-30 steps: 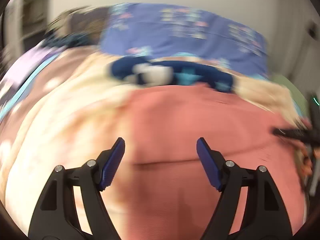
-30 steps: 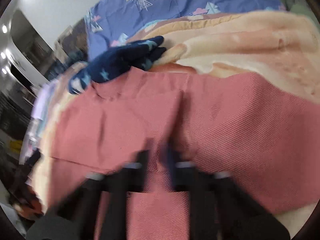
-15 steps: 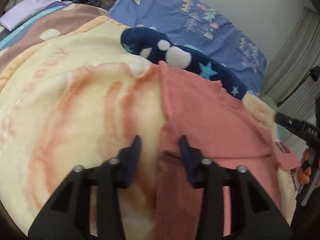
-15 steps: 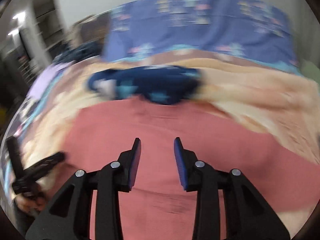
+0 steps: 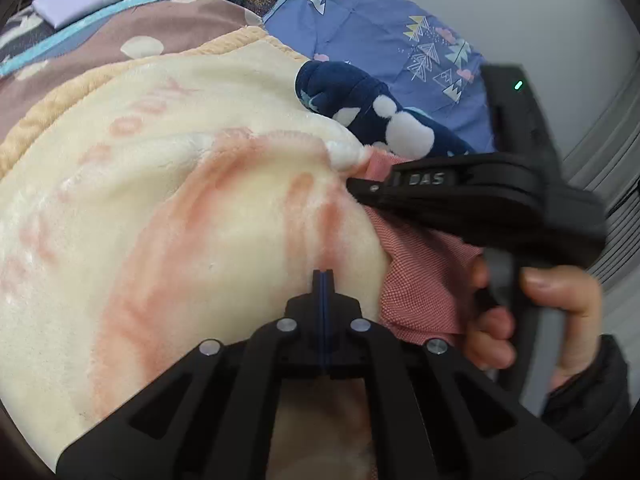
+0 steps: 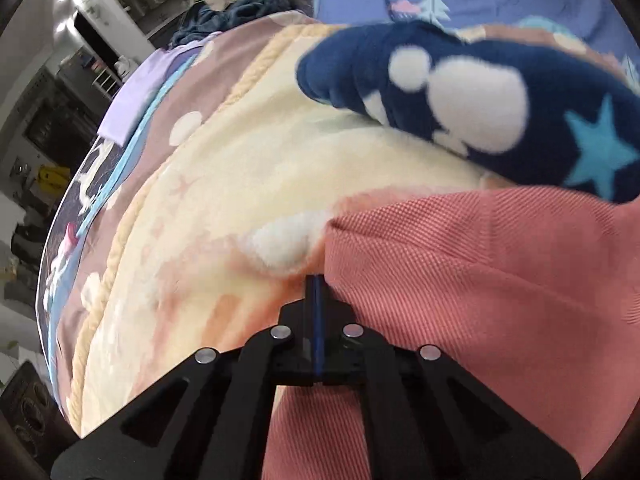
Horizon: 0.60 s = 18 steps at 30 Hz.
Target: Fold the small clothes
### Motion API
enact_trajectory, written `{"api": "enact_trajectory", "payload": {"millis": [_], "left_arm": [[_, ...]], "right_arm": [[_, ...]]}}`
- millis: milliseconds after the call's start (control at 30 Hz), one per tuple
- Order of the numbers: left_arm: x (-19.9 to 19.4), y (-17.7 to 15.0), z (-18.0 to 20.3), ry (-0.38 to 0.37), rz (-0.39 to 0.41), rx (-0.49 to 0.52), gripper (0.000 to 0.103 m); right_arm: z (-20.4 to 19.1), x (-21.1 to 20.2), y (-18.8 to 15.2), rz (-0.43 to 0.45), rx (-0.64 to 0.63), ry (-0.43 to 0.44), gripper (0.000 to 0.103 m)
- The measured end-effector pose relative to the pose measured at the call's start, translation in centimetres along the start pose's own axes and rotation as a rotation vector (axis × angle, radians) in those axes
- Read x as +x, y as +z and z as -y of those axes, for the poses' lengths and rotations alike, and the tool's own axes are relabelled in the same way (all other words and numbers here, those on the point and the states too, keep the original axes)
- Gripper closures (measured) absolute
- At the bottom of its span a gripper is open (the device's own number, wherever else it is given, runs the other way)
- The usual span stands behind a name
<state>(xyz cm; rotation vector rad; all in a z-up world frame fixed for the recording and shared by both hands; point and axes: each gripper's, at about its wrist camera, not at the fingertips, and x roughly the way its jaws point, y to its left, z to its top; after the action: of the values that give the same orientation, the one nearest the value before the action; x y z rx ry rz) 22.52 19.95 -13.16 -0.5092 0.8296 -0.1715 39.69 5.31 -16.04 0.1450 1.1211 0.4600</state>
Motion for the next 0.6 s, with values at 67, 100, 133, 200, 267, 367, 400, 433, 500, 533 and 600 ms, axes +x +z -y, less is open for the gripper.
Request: {"api": "enact_trajectory", "payload": {"millis": [67,100,133,200,267,367,400,433,500,533,600], "left_arm": [[-0.6,0.0,0.3,-0.045,0.001,0.020,0.103],[-1.0,0.0,0.6,-0.077,-0.003,0.038,0.100],[-1.3,-0.1,0.9,-0.104,-0.005,0.057,0.085],[-1.8,-0.4,2.1,-0.150,-0.014,0.132,0.042],[-1.1,-0.8,3.0,-0.106,-0.020,0.175,0.042],[1.4,-1.0,2.8,-0.035,-0.093,0.149,0.074],[1.2,-0.8,2.5,-0.037,-0.090,0.134,0.082],[1.1,-0.8,2.3,-0.014,-0.086,0.133,0.090],[0.9,-0.9,2.1,0.006,-0.077,0.131,0.090],[0.8,-0.9,2.0,0.010,-0.073,0.132,0.090],[0.8,-1.0,2.0,0.018,-0.070,0.141,0.090]], "right_arm": [[-0.1,-1.7,-0.1,0.020,0.008,0.023,0.103],[-0.6,-3.5,-0.4,0.045,-0.027,0.033,0.103],[-0.9,-5.2,-0.9,0.071,-0.068,0.033,0.103],[-1.7,-8.0,-2.3,0.106,-0.144,0.008,0.103],[-1.4,-10.0,-4.3,0.083,-0.178,0.000,0.102],[0.7,-7.2,-6.5,-0.013,-0.091,-0.008,0.102],[1.6,-4.6,-7.3,-0.064,-0.067,-0.035,0.103],[2.0,-4.1,-7.8,-0.010,-0.072,-0.007,0.103],[2.2,-5.0,-8.3,0.031,-0.065,0.021,0.103],[2.8,-6.2,-8.8,0.033,-0.003,0.034,0.103],[3.8,-10.2,-10.7,0.093,0.042,0.033,0.103]]}}
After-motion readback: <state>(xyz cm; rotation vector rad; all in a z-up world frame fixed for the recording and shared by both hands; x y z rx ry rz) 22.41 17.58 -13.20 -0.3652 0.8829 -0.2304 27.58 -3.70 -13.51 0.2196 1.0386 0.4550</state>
